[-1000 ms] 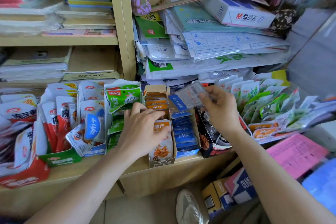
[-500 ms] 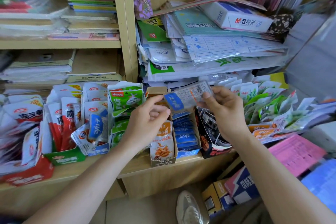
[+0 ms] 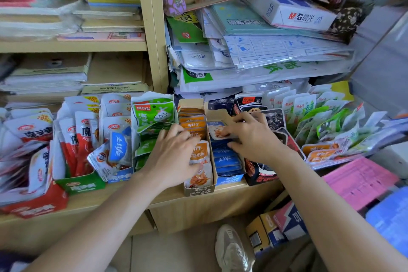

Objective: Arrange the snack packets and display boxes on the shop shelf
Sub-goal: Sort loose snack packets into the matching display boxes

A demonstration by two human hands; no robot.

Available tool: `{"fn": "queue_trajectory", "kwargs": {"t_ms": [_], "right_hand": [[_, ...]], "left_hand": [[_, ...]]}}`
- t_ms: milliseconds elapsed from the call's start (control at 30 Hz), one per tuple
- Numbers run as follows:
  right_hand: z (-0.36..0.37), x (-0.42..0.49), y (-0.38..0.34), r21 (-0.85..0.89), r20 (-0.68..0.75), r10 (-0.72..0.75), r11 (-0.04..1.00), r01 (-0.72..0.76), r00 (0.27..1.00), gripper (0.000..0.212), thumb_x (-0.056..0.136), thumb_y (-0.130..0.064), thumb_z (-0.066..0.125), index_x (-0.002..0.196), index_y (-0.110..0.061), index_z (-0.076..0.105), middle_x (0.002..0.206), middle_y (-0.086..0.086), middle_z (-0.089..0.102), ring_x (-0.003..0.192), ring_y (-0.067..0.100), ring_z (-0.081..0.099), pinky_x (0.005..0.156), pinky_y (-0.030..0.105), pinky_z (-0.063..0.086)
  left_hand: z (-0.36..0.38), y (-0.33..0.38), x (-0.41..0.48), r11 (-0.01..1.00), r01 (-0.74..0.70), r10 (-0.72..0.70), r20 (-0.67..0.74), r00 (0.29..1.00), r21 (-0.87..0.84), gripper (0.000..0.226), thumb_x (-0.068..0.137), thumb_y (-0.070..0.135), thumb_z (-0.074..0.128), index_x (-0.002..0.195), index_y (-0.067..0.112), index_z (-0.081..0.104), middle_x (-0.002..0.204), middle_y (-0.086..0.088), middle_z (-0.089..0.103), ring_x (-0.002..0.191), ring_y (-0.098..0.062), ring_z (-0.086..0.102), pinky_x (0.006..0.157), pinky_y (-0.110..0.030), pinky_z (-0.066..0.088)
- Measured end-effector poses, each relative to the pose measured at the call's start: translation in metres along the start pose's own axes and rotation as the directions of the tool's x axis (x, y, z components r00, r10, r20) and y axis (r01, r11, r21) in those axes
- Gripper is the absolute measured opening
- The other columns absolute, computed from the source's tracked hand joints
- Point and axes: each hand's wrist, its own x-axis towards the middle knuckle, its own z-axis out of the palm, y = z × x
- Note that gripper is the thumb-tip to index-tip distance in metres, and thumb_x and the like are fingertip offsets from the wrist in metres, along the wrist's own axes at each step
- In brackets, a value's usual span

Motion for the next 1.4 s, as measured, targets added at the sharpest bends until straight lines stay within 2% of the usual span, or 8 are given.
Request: {"fn": "queue_trajectory", "kwargs": {"t_ms": [300, 400, 500, 600, 800, 900, 1167, 1400], "right_hand": [[0.003, -0.002, 0.001, -0.2, 0.249, -0.06, 0.973, 0.112, 0.967, 0.113, 0.057, -0.076, 0.075, 0.151, -0.039, 0.026, 0.148, -0.014, 0.038, 0.139, 0.02, 0.016, 0.112, 0.061, 0.014], [0.006, 0.0, 0.001, -0.148, 0.182, -0.065, 0.985, 0.092, 0.981, 0.101, 0.06, -0.067, 0.079, 0.147, -0.037, 0.037, 0.141, -0.012, 0.048, 0.131, 0.019, 0.028, 0.106, 0.055, 0.026], [0.007, 0.005, 0.007, 0.041, -0.094, -0.051, 0.998, 0.055, 0.994, 0.065, 0.077, -0.031, 0.075, 0.138, -0.037, 0.052, 0.103, -0.009, 0.064, 0.098, 0.013, 0.044, 0.083, 0.038, 0.045], [0.004, 0.01, 0.006, 0.076, -0.175, -0.028, 0.996, 0.042, 0.984, 0.067, 0.086, -0.024, 0.071, 0.145, -0.043, 0.044, 0.086, -0.011, 0.047, 0.083, 0.01, 0.04, 0.066, 0.028, 0.035], [0.005, 0.011, 0.004, 0.259, -0.15, 0.025, 0.966, 0.015, 0.988, 0.067, 0.081, -0.026, 0.079, 0.142, -0.03, 0.051, 0.113, -0.002, 0.066, 0.105, 0.021, 0.059, 0.085, 0.043, 0.053], [-0.002, -0.003, -0.002, 0.328, -0.148, 0.025, 0.944, 0.026, 0.989, 0.073, 0.08, -0.034, 0.079, 0.145, -0.033, 0.046, 0.138, -0.006, 0.055, 0.127, 0.021, 0.046, 0.103, 0.05, 0.036], [0.011, -0.072, -0.048, 0.454, 0.024, 0.058, 0.889, -0.062, 0.998, 0.078, 0.071, -0.038, 0.087, 0.138, -0.024, 0.05, 0.109, -0.013, 0.061, 0.079, -0.01, 0.05, 0.069, 0.004, 0.039], [0.038, -0.078, -0.05, 0.418, 0.032, 0.134, 0.898, -0.135, 0.99, 0.096, 0.077, -0.028, 0.084, 0.154, -0.028, 0.026, 0.118, -0.001, 0.062, 0.099, 0.008, 0.054, 0.085, 0.023, 0.046]], "left_hand": [[-0.005, 0.003, -0.011, 0.965, 0.005, -0.005, 0.0, 1.0, -0.262, 0.032, 0.083, 0.056, 0.07, 0.109, 0.038, 0.066, 0.109, 0.022, 0.052, 0.115, -0.012, 0.031, 0.092, -0.036, 0.023], [-0.003, 0.003, -0.017, 0.957, 0.037, -0.046, -0.025, 0.999, -0.287, 0.031, 0.082, 0.054, 0.073, 0.106, 0.036, 0.064, 0.105, 0.022, 0.045, 0.111, -0.009, 0.027, 0.089, -0.033, 0.022], [-0.004, 0.005, -0.019, 0.938, 0.109, -0.118, -0.006, 0.993, -0.328, 0.029, 0.079, 0.051, 0.078, 0.103, 0.04, 0.066, 0.11, 0.012, 0.039, 0.104, -0.01, 0.021, 0.095, -0.034, 0.026], [-0.007, 0.005, -0.019, 0.925, 0.08, -0.118, -0.083, 0.99, -0.371, 0.022, 0.074, 0.044, 0.085, 0.09, 0.041, 0.069, 0.103, 0.013, 0.047, 0.098, -0.009, 0.026, 0.088, -0.033, 0.027], [-0.012, 0.005, -0.023, 0.908, -0.086, -0.051, -0.312, 0.949, -0.41, 0.018, 0.072, 0.024, 0.088, 0.076, 0.026, 0.07, 0.074, 0.022, 0.064, 0.072, 0.006, 0.053, 0.083, -0.016, 0.035], [-0.008, 0.004, -0.019, 0.936, -0.109, -0.054, -0.442, 0.895, -0.335, 0.016, 0.074, 0.02, 0.087, 0.077, 0.019, 0.071, 0.074, 0.014, 0.068, 0.071, -0.003, 0.058, 0.076, -0.026, 0.039], [-0.006, -0.001, -0.013, 0.948, -0.15, -0.034, -0.555, 0.831, -0.282, 0.01, 0.078, 0.019, 0.086, 0.078, 0.019, 0.076, 0.079, 0.011, 0.074, 0.079, -0.01, 0.068, 0.077, -0.026, 0.045], [-0.01, 0.003, -0.05, 0.836, -0.408, 0.227, -0.444, 0.867, -0.368, 0.004, 0.083, 0.027, 0.082, 0.081, 0.023, 0.082, 0.08, 0.014, 0.075, 0.075, 0.0, 0.07, 0.065, -0.028, 0.058]]}}
